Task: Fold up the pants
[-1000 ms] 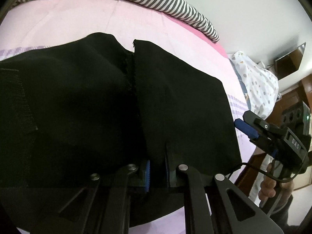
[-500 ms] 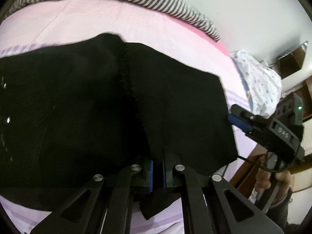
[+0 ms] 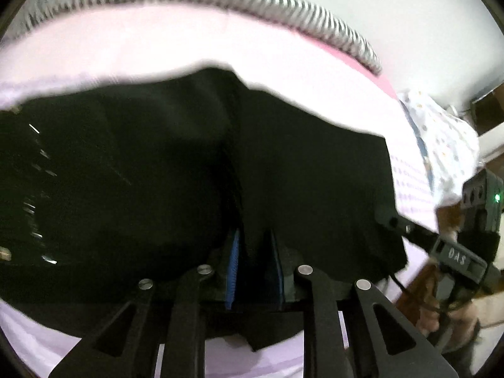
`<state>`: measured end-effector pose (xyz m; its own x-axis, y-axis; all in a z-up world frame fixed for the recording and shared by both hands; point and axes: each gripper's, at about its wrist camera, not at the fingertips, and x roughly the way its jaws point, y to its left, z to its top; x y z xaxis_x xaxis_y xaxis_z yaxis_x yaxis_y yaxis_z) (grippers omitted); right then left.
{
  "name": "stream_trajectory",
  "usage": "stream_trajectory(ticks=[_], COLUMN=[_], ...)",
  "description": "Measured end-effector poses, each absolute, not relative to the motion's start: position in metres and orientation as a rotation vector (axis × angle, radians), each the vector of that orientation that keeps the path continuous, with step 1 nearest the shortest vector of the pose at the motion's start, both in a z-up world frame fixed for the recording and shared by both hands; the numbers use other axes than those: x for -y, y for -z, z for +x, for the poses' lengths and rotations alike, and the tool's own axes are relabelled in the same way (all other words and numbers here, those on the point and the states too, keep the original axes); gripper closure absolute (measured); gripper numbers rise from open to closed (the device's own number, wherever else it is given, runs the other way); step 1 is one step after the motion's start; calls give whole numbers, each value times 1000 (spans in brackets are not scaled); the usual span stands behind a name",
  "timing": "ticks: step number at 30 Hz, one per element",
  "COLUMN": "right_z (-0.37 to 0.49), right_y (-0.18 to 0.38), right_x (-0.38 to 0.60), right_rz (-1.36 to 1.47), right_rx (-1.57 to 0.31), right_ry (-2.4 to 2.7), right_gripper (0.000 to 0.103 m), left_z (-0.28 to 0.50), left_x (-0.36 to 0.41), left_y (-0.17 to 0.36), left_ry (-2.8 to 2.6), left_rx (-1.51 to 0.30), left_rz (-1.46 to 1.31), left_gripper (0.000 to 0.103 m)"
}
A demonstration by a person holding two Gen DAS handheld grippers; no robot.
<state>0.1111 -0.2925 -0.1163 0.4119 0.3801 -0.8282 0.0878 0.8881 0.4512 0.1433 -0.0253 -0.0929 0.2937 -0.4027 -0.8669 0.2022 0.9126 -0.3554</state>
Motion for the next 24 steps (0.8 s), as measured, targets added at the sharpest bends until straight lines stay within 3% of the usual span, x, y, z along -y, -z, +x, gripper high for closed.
stream_trajectory(ticks=[3, 5, 15, 24], right_z=[112, 113, 142, 173], right_y=[116, 114, 97, 107], right_x=[286, 284, 288, 298], right_rz=[427, 412, 257, 247], right_rx=[-1147, -1146, -1075, -1112], right_ry=[-187, -189, -99, -70], right_gripper=[42, 42, 43, 43], left_z=[133, 129, 125, 115], left_x=[32, 41, 67, 83], left_y=[74, 69, 108, 106], left_ry=[411, 449, 477, 483], left_rx=[-1106, -1070, -1234, -1187], left_rz=[-117, -73, 61, 190], left_gripper=[73, 62, 62, 59])
